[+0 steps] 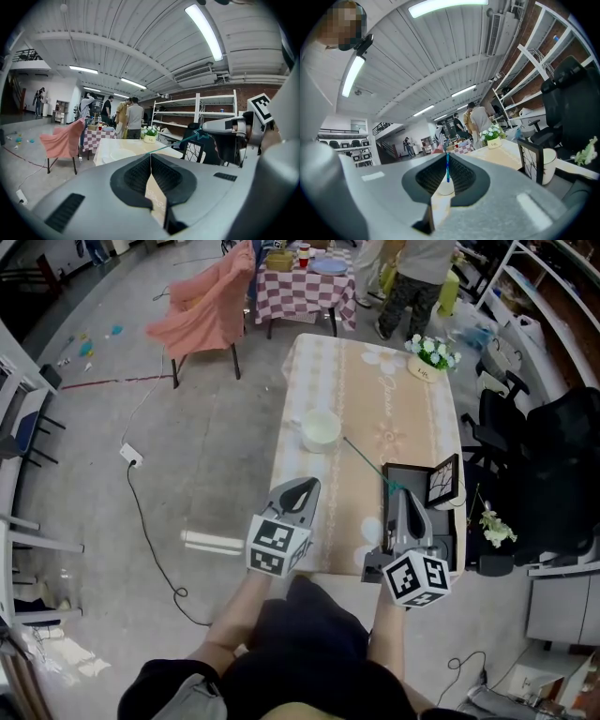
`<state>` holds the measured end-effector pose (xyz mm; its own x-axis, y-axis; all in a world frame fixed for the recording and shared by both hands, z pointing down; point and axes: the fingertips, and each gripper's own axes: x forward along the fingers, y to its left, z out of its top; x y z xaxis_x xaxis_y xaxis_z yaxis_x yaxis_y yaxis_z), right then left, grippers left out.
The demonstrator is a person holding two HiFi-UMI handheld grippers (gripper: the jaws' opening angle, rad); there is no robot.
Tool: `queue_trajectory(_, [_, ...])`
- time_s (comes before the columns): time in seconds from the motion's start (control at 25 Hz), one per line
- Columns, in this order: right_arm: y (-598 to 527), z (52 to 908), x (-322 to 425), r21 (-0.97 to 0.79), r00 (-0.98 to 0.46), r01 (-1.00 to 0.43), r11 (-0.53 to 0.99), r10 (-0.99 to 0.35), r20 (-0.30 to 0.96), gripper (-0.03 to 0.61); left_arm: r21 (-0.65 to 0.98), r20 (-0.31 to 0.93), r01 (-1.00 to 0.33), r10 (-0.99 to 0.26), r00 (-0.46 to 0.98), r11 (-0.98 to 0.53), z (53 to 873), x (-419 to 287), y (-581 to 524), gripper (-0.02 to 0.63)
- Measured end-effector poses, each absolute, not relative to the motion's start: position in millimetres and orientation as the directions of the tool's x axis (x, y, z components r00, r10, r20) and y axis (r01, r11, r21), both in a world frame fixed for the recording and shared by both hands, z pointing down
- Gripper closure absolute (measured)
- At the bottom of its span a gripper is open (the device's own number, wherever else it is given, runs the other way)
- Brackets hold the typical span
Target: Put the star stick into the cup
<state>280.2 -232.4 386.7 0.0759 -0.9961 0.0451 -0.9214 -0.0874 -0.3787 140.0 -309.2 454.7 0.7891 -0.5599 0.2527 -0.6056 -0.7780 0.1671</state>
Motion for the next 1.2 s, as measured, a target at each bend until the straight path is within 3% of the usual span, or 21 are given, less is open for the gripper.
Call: queue_trajectory(1.2, [-322.9, 415.0, 287.4, -0.387, -0.053, -0.922, 0.017, -0.995, 0.083, 0.561, 0.162, 0.301, -0.701, -0.641, 0.706, -0.695, 483.9, 138.0, -374.3, 0.601])
